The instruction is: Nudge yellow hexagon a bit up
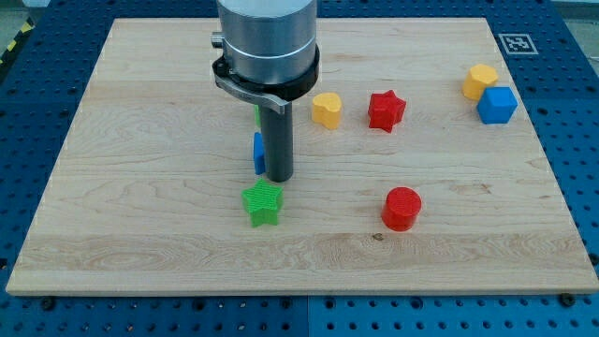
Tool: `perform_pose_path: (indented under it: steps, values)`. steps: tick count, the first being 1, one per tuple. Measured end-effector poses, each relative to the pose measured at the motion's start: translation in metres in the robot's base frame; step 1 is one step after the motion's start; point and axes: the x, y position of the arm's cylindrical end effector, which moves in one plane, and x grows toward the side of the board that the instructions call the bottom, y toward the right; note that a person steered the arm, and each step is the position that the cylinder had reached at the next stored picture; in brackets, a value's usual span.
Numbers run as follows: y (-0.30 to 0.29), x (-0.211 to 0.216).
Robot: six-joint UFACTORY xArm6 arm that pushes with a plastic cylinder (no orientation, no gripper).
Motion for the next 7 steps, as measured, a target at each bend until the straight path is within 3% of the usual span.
perform_pose_path:
  steps: [3,7]
  values:
    - [-0.002,0.003]
    - [0.138,0.008]
